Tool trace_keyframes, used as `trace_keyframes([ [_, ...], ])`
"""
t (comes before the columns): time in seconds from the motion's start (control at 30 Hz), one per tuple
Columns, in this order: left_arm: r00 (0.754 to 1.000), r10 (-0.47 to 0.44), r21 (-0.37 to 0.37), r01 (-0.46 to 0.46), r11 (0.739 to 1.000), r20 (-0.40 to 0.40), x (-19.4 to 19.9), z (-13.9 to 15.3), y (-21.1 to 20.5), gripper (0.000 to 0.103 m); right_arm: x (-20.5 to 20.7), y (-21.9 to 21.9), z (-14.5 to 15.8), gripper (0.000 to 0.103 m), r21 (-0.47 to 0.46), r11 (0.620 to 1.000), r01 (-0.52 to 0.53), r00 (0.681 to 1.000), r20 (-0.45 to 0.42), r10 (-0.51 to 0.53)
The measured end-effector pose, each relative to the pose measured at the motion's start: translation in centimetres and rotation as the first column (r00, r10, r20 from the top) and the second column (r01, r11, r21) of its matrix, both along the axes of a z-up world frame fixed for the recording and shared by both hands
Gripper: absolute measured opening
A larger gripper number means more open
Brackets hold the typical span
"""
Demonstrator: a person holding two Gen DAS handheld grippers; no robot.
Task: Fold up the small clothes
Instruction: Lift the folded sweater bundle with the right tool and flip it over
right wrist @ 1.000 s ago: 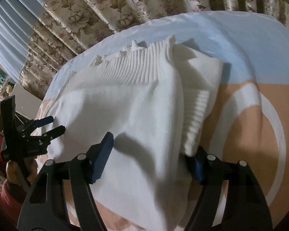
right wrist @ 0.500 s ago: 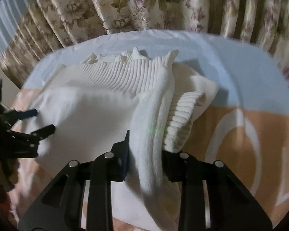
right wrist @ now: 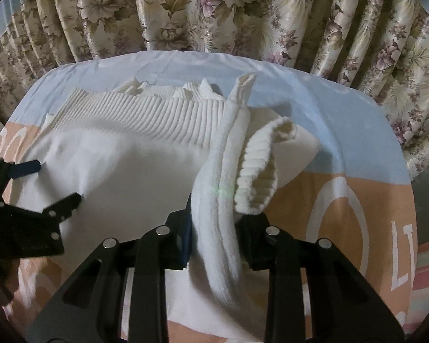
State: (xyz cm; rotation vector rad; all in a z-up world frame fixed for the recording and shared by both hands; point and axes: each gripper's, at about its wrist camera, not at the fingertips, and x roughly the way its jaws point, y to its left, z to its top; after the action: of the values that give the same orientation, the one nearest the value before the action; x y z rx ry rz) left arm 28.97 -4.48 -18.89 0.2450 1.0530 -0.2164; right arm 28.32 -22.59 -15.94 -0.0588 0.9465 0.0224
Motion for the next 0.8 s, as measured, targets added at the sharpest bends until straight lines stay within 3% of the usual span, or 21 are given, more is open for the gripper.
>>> trace_keyframes([
  [0.13,0.999,-0.027,0.020,0.027,0.999,0.032,-0.6,2.1,2.3,0.101,0.0,3.0,1.9,0.028,-0.031,0.999,-0.012,1.000,0.026,0.013],
  [0.23,0.998,-0.028,0.071,0.025,0.997,0.052,-0.8,3.4,5.6,0.101,0.2,6.9,3.3,0.028,-0.081,0.995,-0.056,0.997,0.050,0.060],
  [0.37,0.997,0.000,0.085,-0.007,0.996,0.072,-0.8,4.3,11.3,0.101,0.6,14.4,3.8,0.028,-0.197,0.970,-0.146,0.985,0.059,0.160],
  [0.43,0.997,0.027,0.098,-0.034,0.995,0.068,-0.6,4.0,13.4,0.101,1.0,17.5,3.0,0.027,-0.237,0.952,-0.192,0.978,0.039,0.207],
  [0.57,0.996,0.072,0.093,-0.077,0.993,0.052,-0.8,3.0,17.6,0.101,0.8,24.0,-0.7,0.027,-0.371,0.881,-0.293,0.953,-0.038,0.301],
  [0.73,0.995,0.094,0.093,-0.097,0.991,0.034,-2.1,1.8,20.2,0.101,0.1,26.7,-4.2,0.028,-0.471,0.809,-0.353,0.931,-0.092,0.353],
  [0.8,0.995,0.100,0.092,-0.102,0.991,0.028,-2.4,1.4,20.5,0.101,-0.2,26.7,-4.0,0.033,-0.438,0.814,-0.382,0.920,-0.099,0.378],
])
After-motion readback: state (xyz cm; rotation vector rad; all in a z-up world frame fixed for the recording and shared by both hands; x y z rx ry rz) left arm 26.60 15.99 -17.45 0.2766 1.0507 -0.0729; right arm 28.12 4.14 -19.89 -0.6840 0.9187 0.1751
